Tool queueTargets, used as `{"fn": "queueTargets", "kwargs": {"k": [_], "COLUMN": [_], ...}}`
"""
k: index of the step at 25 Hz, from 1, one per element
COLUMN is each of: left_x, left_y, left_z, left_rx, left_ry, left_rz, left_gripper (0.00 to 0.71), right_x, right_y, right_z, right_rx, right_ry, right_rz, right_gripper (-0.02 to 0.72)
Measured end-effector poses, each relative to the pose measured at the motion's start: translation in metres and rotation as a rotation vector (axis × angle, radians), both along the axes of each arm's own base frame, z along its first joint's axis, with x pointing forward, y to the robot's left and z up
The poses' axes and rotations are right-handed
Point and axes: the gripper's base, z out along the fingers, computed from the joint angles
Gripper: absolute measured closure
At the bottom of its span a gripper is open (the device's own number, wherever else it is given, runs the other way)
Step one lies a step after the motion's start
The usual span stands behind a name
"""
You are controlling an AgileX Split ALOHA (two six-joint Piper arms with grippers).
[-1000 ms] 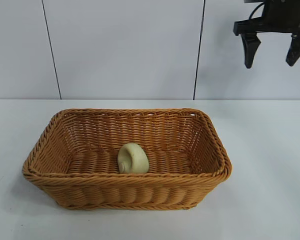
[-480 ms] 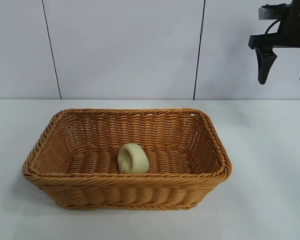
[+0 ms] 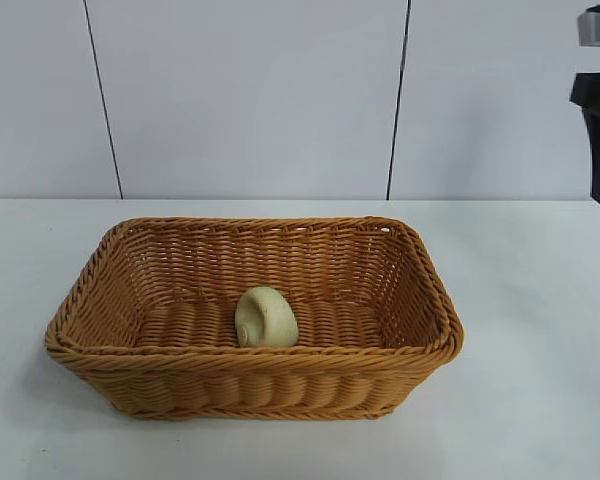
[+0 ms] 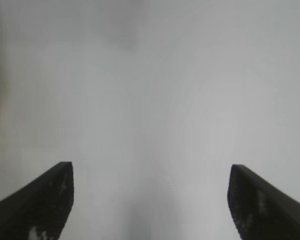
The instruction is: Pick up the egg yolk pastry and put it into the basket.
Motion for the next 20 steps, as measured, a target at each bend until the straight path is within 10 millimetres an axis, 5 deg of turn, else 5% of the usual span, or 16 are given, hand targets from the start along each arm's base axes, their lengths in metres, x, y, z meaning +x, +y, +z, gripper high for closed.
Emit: {"fn": "queueTargets", "kwargs": {"k": [11, 20], "left_x": [0.0, 0.0], "left_y": [0.0, 0.0], "left_z": [0.0, 0.0], "left_rx": [-0.001, -0.001], "left_ry": [0.0, 0.0], "left_rz": [-0.001, -0.001], "left_gripper": [0.028, 0.028], "right_x": [-0.145, -0.227], "right_y": [0.0, 0.0], "right_z": [0.008, -0.008], "right_rx": [-0.002, -0.024], "right_ry": [-0.163, -0.478], "right_rz": [0.033, 0.08], "right_gripper": [0.134, 0.134]}}
